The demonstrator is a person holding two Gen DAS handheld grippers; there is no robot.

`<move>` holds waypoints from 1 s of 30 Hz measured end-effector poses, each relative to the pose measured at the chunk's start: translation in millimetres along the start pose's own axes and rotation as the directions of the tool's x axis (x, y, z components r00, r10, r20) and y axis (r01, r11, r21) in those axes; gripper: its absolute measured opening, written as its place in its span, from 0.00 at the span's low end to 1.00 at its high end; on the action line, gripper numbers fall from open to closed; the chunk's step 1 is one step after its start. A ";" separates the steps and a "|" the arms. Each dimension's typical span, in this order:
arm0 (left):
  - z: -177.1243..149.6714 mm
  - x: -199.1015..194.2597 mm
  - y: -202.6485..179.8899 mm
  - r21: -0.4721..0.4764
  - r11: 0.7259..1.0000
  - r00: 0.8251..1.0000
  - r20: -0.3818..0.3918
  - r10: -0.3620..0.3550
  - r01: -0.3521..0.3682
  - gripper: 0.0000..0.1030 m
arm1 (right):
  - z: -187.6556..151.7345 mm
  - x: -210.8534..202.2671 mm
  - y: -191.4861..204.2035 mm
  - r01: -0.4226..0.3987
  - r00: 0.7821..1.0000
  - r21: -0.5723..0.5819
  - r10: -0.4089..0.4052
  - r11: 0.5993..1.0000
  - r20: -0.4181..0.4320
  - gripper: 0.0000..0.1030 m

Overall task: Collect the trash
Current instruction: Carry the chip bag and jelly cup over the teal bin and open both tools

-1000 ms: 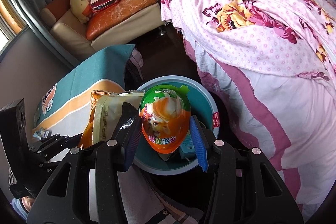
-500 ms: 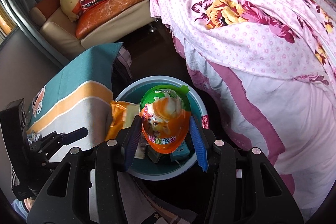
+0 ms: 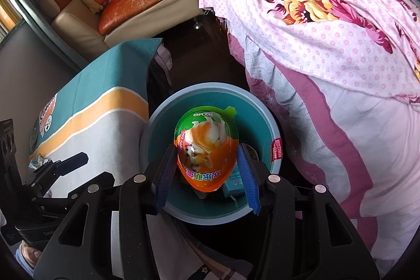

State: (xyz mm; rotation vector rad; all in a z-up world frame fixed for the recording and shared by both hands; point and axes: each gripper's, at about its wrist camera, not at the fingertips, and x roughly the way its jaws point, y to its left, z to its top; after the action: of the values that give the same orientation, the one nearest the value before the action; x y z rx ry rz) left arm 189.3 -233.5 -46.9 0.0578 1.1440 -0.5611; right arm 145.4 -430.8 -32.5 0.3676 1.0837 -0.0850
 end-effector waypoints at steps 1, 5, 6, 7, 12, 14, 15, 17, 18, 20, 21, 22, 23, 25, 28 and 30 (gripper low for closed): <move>-0.7 -0.6 2.0 -0.005 1.000 1.000 0.000 -0.002 0.002 0.86 | -0.3 2.2 1.9 0.001 1.000 -0.003 -0.001 1.000 -0.006 0.44; -5.5 -2.9 11.5 -0.018 1.000 1.000 -0.002 -0.001 0.001 0.86 | -2.1 11.2 8.2 0.001 1.000 -0.009 -0.001 1.000 -0.030 0.44; -6.8 -3.2 14.0 -0.022 1.000 1.000 -0.003 -0.002 0.002 0.86 | -3.0 13.4 9.7 0.001 0.999 -0.011 -0.002 1.000 -0.037 0.44; -7.9 -3.6 16.2 -0.026 1.000 1.000 -0.005 -0.003 0.003 0.86 | -3.8 15.6 11.4 0.002 0.999 -0.012 -0.002 1.000 -0.043 0.44; -12.2 -6.0 25.9 -0.045 0.999 1.000 -0.005 -0.007 0.006 0.86 | -7.6 24.3 18.4 0.001 0.997 -0.015 -0.002 1.000 -0.073 0.44; -13.8 -7.3 29.4 -0.049 0.999 1.000 -0.005 -0.010 0.010 0.86 | -8.5 26.9 19.9 0.004 0.997 -0.010 -0.005 1.000 -0.083 0.44; -14.3 -7.5 30.0 -0.052 0.999 1.000 -0.005 -0.010 0.009 0.86 | -8.7 27.7 20.2 0.007 0.996 -0.007 -0.007 1.000 -0.086 0.44; -15.6 -8.2 32.7 -0.057 0.998 1.000 -0.006 -0.014 0.013 0.86 | -8.9 28.2 20.4 0.016 0.996 -0.001 -0.016 1.000 -0.088 0.49; -16.3 -9.0 33.9 -0.060 0.998 1.000 -0.005 -0.016 0.016 0.86 | -9.0 27.4 20.5 0.019 0.996 0.001 -0.019 1.000 -0.086 0.53; -18.0 -10.3 36.1 -0.062 0.998 1.000 -0.003 -0.019 0.019 0.86 | -9.3 25.5 21.9 0.029 0.996 -0.001 -0.029 1.000 -0.082 0.54; -18.4 -10.8 36.9 -0.064 0.998 1.000 -0.003 -0.019 0.019 0.86 | -9.4 24.4 22.6 0.031 0.996 -0.002 -0.031 1.000 -0.082 0.57; -18.9 -11.5 37.9 -0.066 0.998 1.000 -0.003 -0.020 0.019 0.86 | -9.6 23.2 23.5 0.035 0.996 -0.001 -0.035 0.999 -0.082 0.60; -19.7 -12.6 39.2 -0.069 0.997 1.000 -0.002 -0.022 0.022 0.86 | -9.3 21.8 24.3 0.039 0.996 -0.003 -0.039 0.999 -0.080 0.64; -21.5 -15.7 41.8 -0.076 0.997 1.000 0.003 -0.028 0.028 0.86 | -9.8 17.5 27.6 0.046 0.996 -0.009 -0.047 0.999 -0.071 0.68; -24.9 -21.7 45.3 -0.083 0.996 0.999 0.011 -0.031 0.032 0.86 | -10.5 10.8 33.0 0.050 0.997 -0.017 -0.051 0.999 -0.065 0.71; -27.3 -26.1 47.8 -0.086 0.996 0.999 0.016 -0.035 0.036 0.86 | -11.5 7.1 37.0 0.052 0.997 -0.021 -0.053 0.998 -0.063 0.72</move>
State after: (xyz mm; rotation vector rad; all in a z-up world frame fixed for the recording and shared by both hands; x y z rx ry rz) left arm 180.0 -173.3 -47.1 -0.0409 1.1557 -0.5419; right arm 148.1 -391.5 -34.1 0.3267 1.1570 -0.1099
